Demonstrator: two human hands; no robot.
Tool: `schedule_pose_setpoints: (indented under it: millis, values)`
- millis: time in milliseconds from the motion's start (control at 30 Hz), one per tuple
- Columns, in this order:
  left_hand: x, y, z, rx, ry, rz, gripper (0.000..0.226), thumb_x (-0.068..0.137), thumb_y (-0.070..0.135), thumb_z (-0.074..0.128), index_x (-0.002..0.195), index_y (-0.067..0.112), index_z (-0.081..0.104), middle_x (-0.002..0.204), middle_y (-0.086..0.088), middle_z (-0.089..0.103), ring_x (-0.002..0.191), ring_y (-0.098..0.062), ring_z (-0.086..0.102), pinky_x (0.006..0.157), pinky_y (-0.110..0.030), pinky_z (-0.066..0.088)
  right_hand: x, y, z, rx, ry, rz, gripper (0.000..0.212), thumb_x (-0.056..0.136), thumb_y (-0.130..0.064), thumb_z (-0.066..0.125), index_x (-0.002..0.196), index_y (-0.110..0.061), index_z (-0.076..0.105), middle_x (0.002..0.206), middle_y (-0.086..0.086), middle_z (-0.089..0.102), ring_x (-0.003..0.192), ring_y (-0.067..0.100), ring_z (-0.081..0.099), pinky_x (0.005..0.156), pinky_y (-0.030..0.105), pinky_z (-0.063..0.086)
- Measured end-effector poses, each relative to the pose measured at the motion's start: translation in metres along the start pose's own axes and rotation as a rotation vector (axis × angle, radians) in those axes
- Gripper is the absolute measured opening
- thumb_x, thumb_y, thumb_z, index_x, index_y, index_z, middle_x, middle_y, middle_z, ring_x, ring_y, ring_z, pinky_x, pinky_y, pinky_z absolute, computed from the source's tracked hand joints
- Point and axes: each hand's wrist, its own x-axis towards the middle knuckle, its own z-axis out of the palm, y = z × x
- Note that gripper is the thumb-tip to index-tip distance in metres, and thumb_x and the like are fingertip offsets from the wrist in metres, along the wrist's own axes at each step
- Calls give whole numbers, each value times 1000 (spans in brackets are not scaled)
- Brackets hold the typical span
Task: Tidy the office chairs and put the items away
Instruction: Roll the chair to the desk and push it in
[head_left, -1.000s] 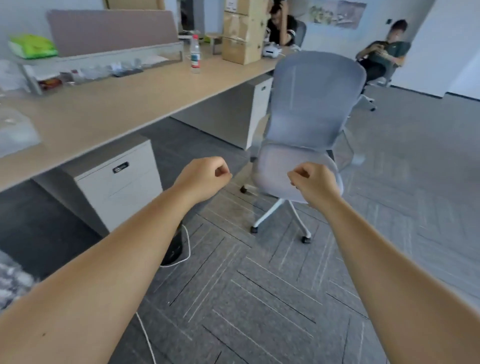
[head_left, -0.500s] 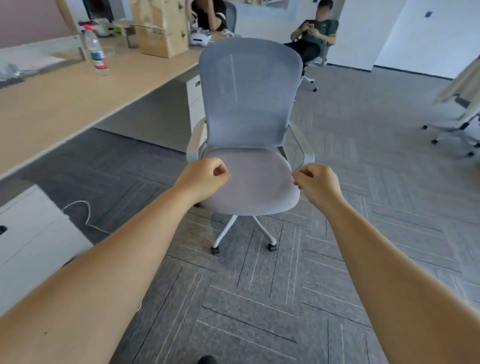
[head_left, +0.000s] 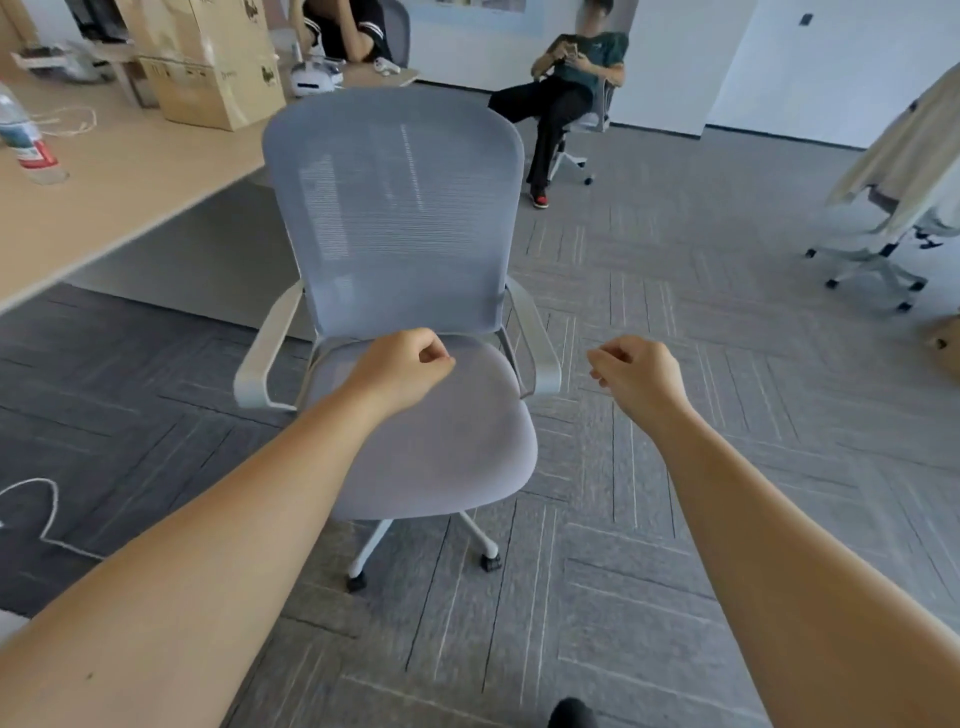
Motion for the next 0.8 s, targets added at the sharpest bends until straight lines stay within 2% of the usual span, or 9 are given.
schedule_pose_setpoints:
  millis: [33,100,233,367,467,567,633,733,800]
  values:
    - [15,7,12,-4,14,-16,11,86,21,51,86,14,61,88,1,60,82,-17,52,60,-18,36,21,8,-7,-1,-14,-6,24,85,-19,51,92,-1,64,98,20,70,78,22,56,73,36,50]
    - [43,19,37,-19,30,-51,10,86,21,52,85,15,60,87,1,59,84,-19,52,61,-24,37,58,23,-19,1,-45,-16,23,86,-20,50,92,-3,64,98,19,70,78,21,55,63,30,47]
    - [99,38,95,-61,7,-149,8,86,22,53,84,15,57,88,-2,59,89,-24,55,72,-26,35,127,61,-35,12,-120,10,19,87,-19,50,88,-6,63,100,21,69,71,19,52,55,25,38]
    - [142,41,143,-97,-42,-269,8,87,23,52,86,15,53,92,-3,56,84,-21,51,69,-25,35,184,97,-25,34,-193,60,17,88,-19,50,85,-8,62,99,19,70,77,21,55,56,25,39]
    - [179,29,175,-129,-76,-360,10,87,24,52,89,15,52,106,-8,62,84,-20,49,61,-27,35,222,118,-6,70,-253,92,15,88,-19,51,77,-12,59,85,12,65,76,21,54,54,23,39]
    - [220,15,202,-177,-91,-434,24,87,26,52,105,10,53,123,-10,59,92,-21,50,75,-28,37,259,133,16,89,-288,121,20,87,-17,51,67,-17,54,80,7,60,75,21,53,55,26,39]
    - [250,7,218,-205,-110,-484,36,88,27,51,119,8,49,129,-9,53,108,-25,52,86,-31,40,283,141,30,87,-304,137,16,87,-17,51,72,-13,56,81,9,60,76,21,53,63,29,41]
    - [294,-9,244,-268,-131,-546,38,89,29,51,121,10,44,114,-8,48,113,-25,49,87,-30,36,322,155,50,76,-323,160,17,87,-19,52,71,-16,56,81,8,61,76,21,53,69,32,43]
    - [316,-18,260,-315,-131,-612,51,88,31,52,131,6,37,117,-9,47,119,-27,47,88,-29,35,343,163,63,70,-335,185,22,87,-20,52,65,-20,54,79,5,61,76,21,54,70,33,44]
